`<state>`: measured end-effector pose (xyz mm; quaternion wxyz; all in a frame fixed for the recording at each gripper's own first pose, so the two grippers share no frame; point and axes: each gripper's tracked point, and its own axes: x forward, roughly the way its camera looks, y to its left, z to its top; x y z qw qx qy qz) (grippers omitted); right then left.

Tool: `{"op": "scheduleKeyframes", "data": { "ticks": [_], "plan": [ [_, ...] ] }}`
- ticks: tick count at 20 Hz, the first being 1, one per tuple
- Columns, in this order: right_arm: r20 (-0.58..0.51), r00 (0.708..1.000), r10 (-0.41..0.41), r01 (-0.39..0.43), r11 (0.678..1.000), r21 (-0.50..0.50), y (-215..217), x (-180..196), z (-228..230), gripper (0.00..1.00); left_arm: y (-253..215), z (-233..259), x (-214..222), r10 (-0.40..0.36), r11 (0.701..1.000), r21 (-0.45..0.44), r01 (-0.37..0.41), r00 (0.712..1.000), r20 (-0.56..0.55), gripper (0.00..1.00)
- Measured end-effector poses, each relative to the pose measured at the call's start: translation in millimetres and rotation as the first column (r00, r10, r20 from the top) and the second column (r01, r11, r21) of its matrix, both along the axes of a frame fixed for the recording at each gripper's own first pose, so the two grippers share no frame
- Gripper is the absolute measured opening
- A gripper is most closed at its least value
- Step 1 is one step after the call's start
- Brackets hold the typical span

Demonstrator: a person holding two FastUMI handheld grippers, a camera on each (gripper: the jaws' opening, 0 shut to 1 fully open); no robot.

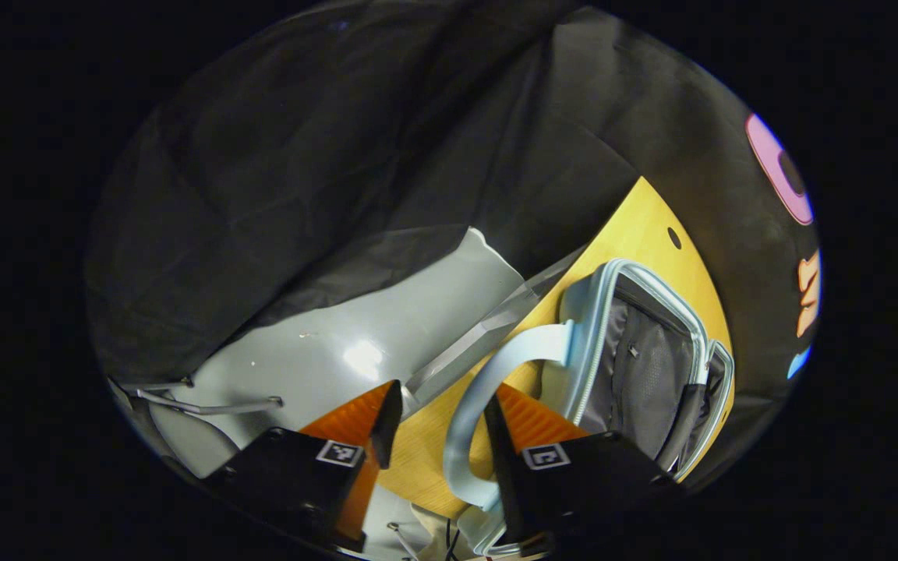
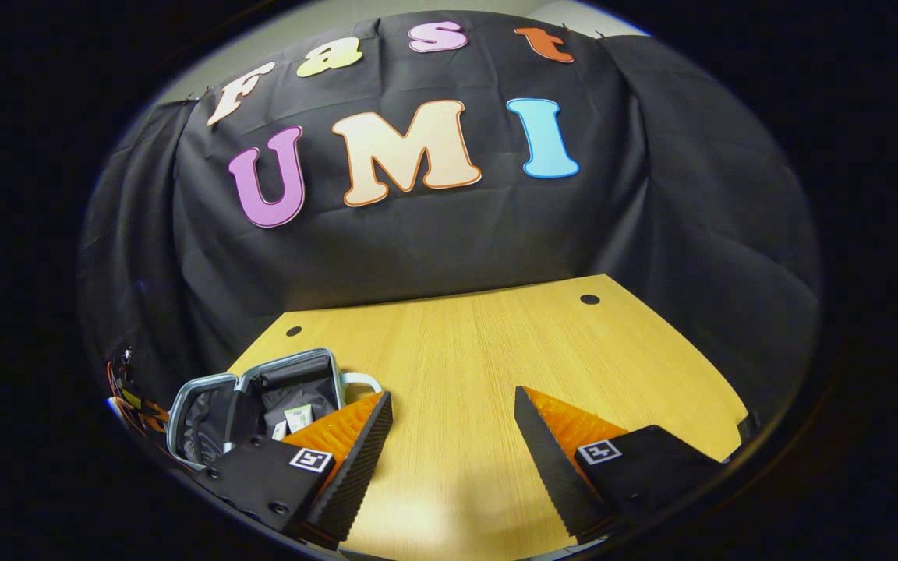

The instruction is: First open the suitcase, pack the skin care products into it, and then close the suitcase.

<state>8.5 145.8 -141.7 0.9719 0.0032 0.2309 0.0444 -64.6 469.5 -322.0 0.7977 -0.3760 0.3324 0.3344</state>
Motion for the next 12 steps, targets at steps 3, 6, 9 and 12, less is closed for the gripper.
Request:
{"op": "scheduleKeyframes", "data": {
  "ticks": [3,6,9,12],
  "plan": [
    [0.01,1.0,-0.013,0.013,1.0,-0.017,-7,-2,2,0.98,-7,-8,2,0.007,0.999,-0.048,-0.007,1.0,-0.005,0.2],
    [0.021,1.0,-0.021,0.021,1.0,-0.008,-10,-3,4,0.98,-7,1,2,-0.023,0.999,-0.024,0.023,1.0,0.004,0.14],
    [0.025,0.999,-0.03,0.03,1.0,0.005,-15,0,3,0.98,-16,16,0,-0.073,0.997,0.021,0.073,0.997,-0.016,0.05],
    [0.025,0.999,-0.03,0.029,0.999,0.04,-15,-2,0,0.98,-23,33,1,-0.083,0.995,0.054,0.084,0.996,-0.02,0.01]
  ]
}}
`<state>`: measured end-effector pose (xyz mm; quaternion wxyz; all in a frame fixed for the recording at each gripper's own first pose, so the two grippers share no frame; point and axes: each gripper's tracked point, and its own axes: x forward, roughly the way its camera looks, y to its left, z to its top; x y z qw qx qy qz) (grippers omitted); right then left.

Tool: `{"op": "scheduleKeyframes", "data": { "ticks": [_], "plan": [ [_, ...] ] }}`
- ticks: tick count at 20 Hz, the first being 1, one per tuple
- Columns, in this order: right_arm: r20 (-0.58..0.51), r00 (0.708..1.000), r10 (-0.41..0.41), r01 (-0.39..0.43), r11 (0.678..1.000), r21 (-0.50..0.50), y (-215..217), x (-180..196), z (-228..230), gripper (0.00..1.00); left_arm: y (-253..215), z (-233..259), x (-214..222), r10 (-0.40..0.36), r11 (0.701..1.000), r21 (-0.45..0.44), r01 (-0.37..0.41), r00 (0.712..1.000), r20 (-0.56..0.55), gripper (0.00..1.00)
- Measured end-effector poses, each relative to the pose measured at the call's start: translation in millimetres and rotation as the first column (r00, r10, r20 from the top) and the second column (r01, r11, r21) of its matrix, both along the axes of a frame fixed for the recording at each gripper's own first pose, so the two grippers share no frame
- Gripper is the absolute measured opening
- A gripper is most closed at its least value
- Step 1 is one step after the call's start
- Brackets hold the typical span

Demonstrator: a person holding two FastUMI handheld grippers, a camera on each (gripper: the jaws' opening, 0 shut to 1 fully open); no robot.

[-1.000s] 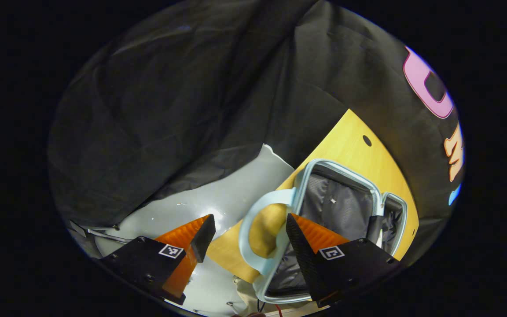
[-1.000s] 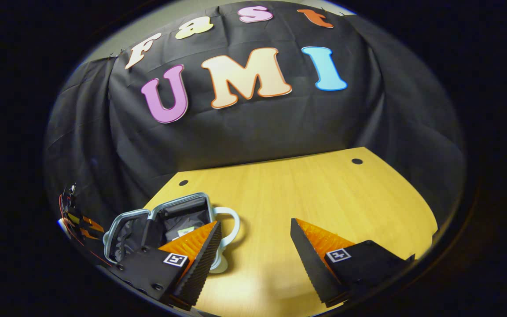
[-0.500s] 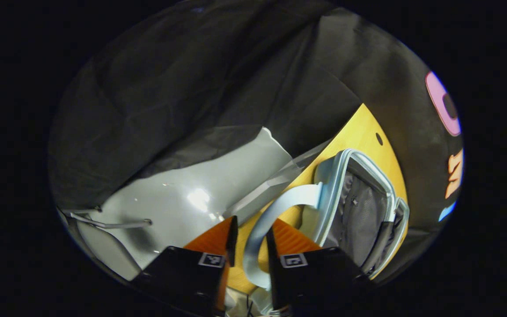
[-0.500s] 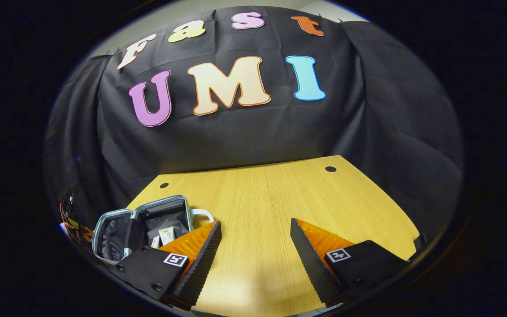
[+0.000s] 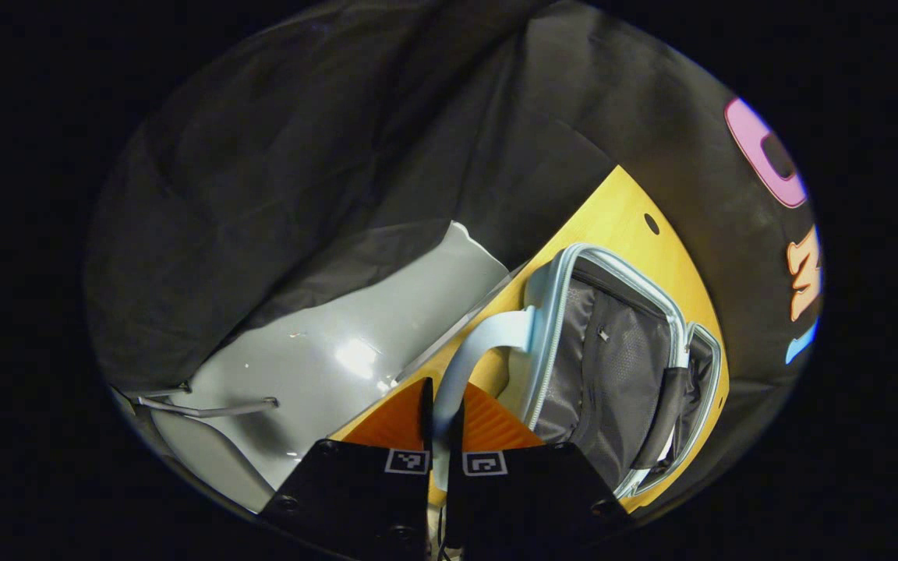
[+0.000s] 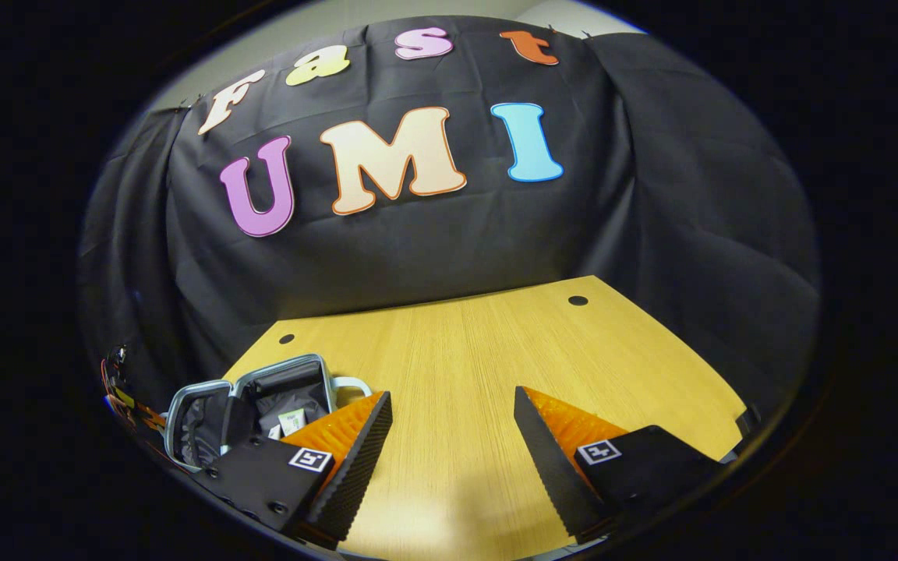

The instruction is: First open the suitcase, pack the skin care products into it, and then close the suitcase.

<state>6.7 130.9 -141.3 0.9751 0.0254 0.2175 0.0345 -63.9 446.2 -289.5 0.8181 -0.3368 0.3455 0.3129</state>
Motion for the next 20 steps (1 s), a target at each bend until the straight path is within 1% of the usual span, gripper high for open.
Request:
{"op": "scheduleKeyframes", "data": {
  "ticks": [3,4,5,6,10,12,15,18,20],
  "plan": [
    [-0.003,1.0,0.009,-0.009,1.0,-0.001,-4,-1,-2,0.98,-8,34,-5,-0.011,0.999,0.04,0.01,1.0,0.026,0.01],
    [-0.004,1.0,0.012,-0.012,1.0,0.0,-5,0,-2,0.98,-16,48,-6,-0.015,0.999,0.053,0.013,0.999,0.042,0.05],
    [-0.005,1.0,0.016,-0.016,1.0,0.005,-6,0,-3,0.98,-25,65,-6,-0.02,0.997,0.07,0.015,0.998,0.064,0.01],
    [-0.005,1.0,0.023,-0.022,1.0,0.013,-5,-1,-3,0.98,-34,79,-4,-0.029,0.996,0.086,0.022,0.996,0.084,0.01],
    [-0.013,0.998,0.054,-0.054,0.998,0.034,-1,-2,-8,0.98,-69,144,13,-0.099,0.984,0.164,0.072,0.982,0.163,0.01],
    [-0.012,0.997,0.079,-0.078,0.996,0.037,-1,0,-10,0.98,-94,172,24,-0.141,0.975,0.199,0.1,0.969,0.201,0.01],
    [-0.018,0.992,0.121,-0.121,0.993,0.002,-4,-4,-15,0.98,-132,214,45,-0.206,0.956,0.256,0.143,0.949,0.237,0.01],
    [-0.016,0.989,0.149,-0.148,0.988,0.031,-5,-5,-11,0.98,-179,241,70,-0.274,0.932,0.308,0.194,0.93,0.244,0.01],
    [-0.016,0.988,0.154,-0.154,0.987,0.043,-10,-2,-9,0.98,-213,253,92,-0.328,0.906,0.352,0.234,0.914,0.237,0.01]
  ]
}}
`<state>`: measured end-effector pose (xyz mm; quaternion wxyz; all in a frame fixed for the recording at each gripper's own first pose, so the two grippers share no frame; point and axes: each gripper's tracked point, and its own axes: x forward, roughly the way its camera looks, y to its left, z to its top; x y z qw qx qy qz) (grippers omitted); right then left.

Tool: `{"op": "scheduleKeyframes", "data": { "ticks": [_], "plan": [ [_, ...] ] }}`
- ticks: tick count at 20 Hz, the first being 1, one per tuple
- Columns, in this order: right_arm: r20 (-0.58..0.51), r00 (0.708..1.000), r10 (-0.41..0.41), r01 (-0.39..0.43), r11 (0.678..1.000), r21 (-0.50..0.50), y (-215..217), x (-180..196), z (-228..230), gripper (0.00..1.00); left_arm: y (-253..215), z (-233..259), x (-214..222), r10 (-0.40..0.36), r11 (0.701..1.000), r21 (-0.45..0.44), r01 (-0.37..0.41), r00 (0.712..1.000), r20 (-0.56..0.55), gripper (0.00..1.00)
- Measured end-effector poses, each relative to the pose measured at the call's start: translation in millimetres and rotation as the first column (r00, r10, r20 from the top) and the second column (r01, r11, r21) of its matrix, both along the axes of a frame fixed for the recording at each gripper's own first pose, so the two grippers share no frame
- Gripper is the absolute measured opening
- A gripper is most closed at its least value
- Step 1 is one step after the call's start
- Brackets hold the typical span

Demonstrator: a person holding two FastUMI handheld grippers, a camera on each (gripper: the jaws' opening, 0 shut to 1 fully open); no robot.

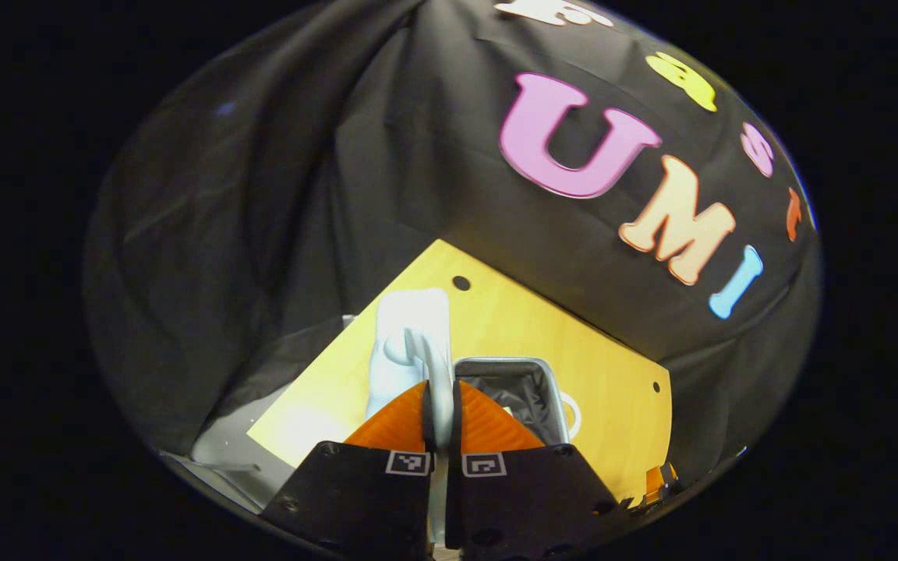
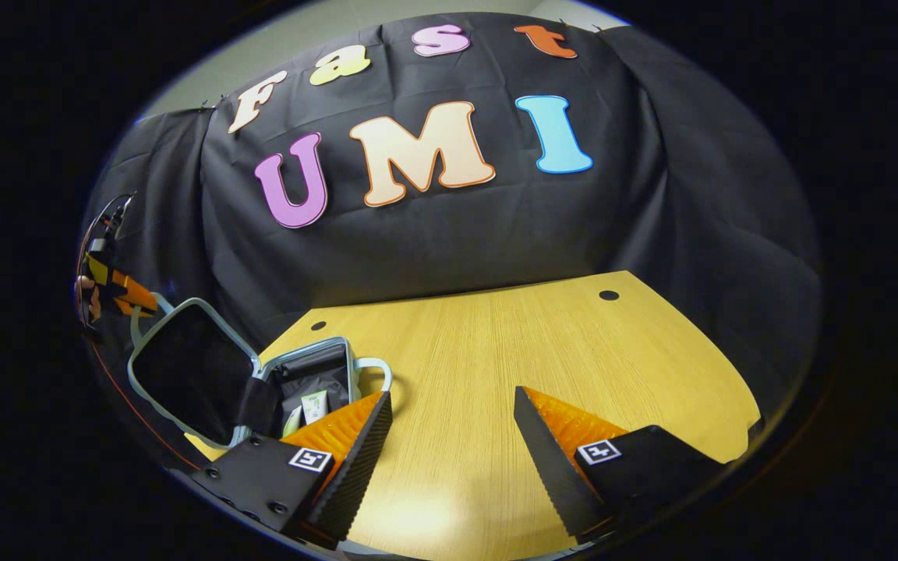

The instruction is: First open the suitcase, pack the skin care products into it, and then close the suitcase.

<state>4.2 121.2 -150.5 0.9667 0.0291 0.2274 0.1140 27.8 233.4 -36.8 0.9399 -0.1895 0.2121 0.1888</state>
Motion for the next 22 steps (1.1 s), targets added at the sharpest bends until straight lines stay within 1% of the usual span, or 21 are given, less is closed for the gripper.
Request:
{"op": "scheduleKeyframes", "data": {
  "ticks": [1,4,6,9,12,14,16,17,18,22],
  "plan": [
    [0.0,1.0,-0.001,0.001,1.0,0.001,-3,1,0,0.98,-19,6,15,-0.033,0.999,0.02,0.033,0.999,0.012,0.01],
    [0.001,1.0,-0.005,0.005,1.0,0.02,-16,1,5,0.98,-65,5,56,-0.093,0.996,0.006,0.093,0.995,0.026,0.01],
    [-0.003,1.0,-0.019,0.019,0.999,0.032,-27,0,5,0.98,-89,0,84,-0.125,0.992,-0.017,0.125,0.992,0.027,0.01],
    [-0.004,0.999,-0.034,0.034,0.999,0.037,-41,3,5,0.98,-134,-16,121,-0.205,0.975,-0.082,0.205,0.979,0.001,0.01],
    [0.006,0.999,-0.045,0.045,0.998,0.037,-54,8,10,0.98,-175,-55,159,-0.269,0.958,-0.121,0.26,0.961,-0.066,0.01],
    [0.012,0.998,-0.056,0.056,0.998,0.035,-61,12,13,0.98,-194,-88,176,-0.31,0.946,-0.137,0.293,0.941,-0.133,0.01],
    [0.013,0.998,-0.061,0.06,0.998,0.032,-67,13,15,0.98,-206,-121,197,-0.321,0.944,-0.141,0.297,0.924,-0.207,0.01],
    [0.012,0.998,-0.063,0.063,0.998,0.026,-69,13,15,0.98,-210,-138,206,-0.317,0.947,-0.138,0.291,0.917,-0.244,0.05],
    [0.015,0.998,-0.067,0.067,0.998,0.015,-71,14,14,0.98,-213,-153,211,-0.317,0.947,-0.14,0.289,0.905,-0.284,0.01],
    [0.019,0.996,-0.085,0.085,0.996,0.003,-81,15,17,0.98,-220,-204,222,-0.309,0.951,-0.114,0.288,0.858,-0.41,0.02]
  ]
}}
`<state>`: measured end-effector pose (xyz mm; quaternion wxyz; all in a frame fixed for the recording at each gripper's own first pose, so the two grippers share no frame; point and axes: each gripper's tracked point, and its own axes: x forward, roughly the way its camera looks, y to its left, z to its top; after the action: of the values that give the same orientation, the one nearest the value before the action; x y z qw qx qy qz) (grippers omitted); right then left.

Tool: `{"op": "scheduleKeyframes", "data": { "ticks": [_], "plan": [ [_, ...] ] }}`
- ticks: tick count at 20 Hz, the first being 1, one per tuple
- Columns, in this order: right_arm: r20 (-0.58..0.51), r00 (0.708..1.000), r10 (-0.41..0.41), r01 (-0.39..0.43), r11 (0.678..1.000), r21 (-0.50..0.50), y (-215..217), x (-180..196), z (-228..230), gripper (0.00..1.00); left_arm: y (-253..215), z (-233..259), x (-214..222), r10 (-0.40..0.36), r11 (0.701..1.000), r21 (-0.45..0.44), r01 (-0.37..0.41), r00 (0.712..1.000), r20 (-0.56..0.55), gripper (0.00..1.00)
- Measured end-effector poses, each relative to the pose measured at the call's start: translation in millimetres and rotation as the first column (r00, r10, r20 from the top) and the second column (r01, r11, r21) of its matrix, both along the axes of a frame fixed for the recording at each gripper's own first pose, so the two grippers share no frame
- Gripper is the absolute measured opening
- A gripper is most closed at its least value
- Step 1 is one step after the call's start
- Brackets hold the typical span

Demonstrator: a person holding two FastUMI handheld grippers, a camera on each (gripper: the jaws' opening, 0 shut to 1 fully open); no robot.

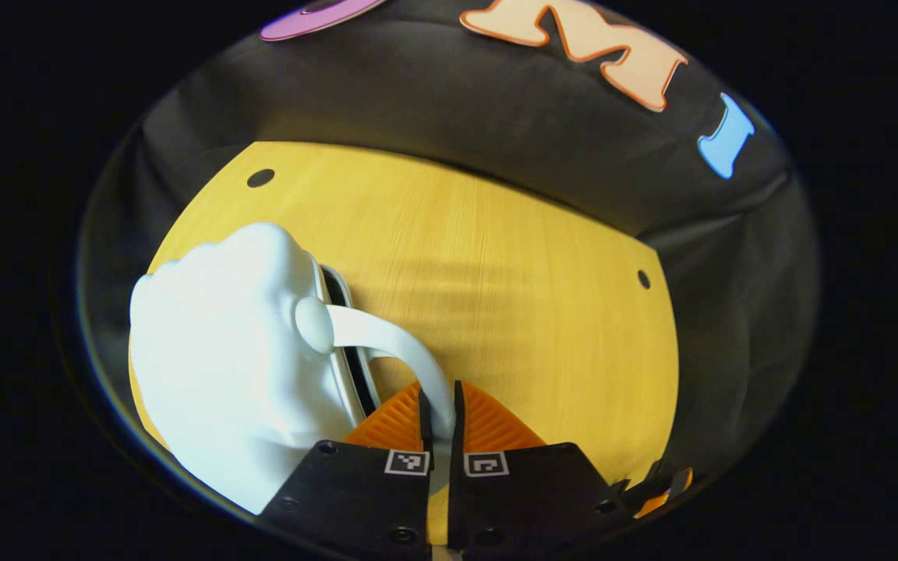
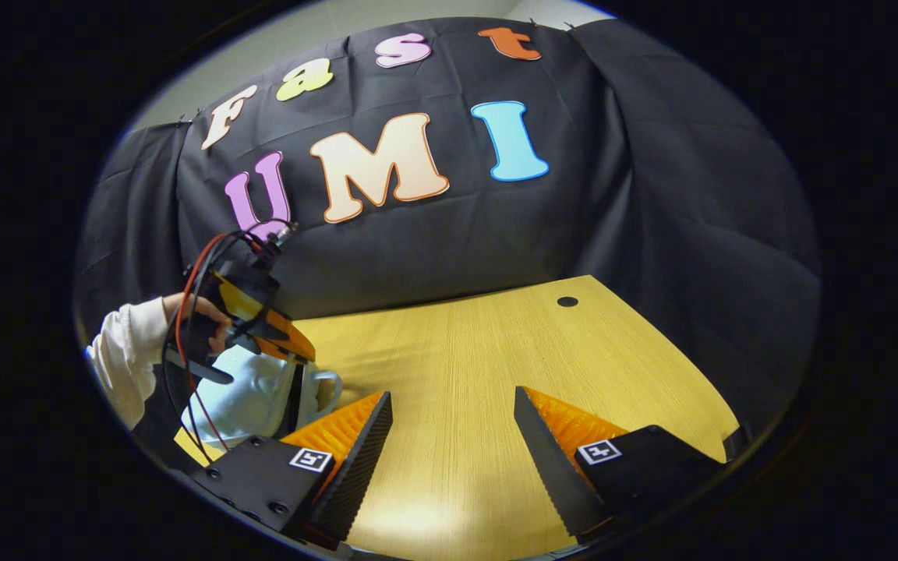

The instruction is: First open the suitcase, pack the skin care products into it, and then close the suitcase.

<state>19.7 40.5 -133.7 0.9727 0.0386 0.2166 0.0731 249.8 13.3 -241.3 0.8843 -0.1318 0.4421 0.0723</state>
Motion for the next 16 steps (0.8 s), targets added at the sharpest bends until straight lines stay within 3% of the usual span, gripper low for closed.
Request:
{"op": "scheduleKeyframes", "data": {
  "ticks": [6,8,10,11,14,16],
  "plan": [
    [0.007,1.0,-0.017,0.017,1.0,-0.003,-8,5,0,0.98,-6,-30,5,-0.02,1.0,0.016,0.022,0.997,-0.074,0.08],
    [0.014,1.0,-0.017,0.017,1.0,0.0,-9,8,2,0.98,-5,-33,1,-0.042,0.999,0.024,0.044,0.995,-0.092,0.15],
    [0.016,1.0,-0.015,0.015,1.0,0.005,-9,11,3,0.98,-18,-24,2,-0.077,0.997,0.002,0.078,0.995,-0.068,0.45],
    [0.018,1.0,-0.013,0.012,1.0,0.005,-9,12,3,0.98,-22,-21,1,-0.095,0.995,0.028,0.097,0.994,-0.06,0.65],
    [0.023,1.0,-0.014,0.014,1.0,0.008,-11,15,5,0.98,-31,-2,-12,-0.117,0.987,0.112,0.117,0.993,-0.003,1.0],
    [0.032,0.999,-0.021,0.021,1.0,0.02,-14,18,10,0.98,-36,21,-30,-0.114,0.987,0.116,0.107,0.992,0.058,0.96]
  ]
}}
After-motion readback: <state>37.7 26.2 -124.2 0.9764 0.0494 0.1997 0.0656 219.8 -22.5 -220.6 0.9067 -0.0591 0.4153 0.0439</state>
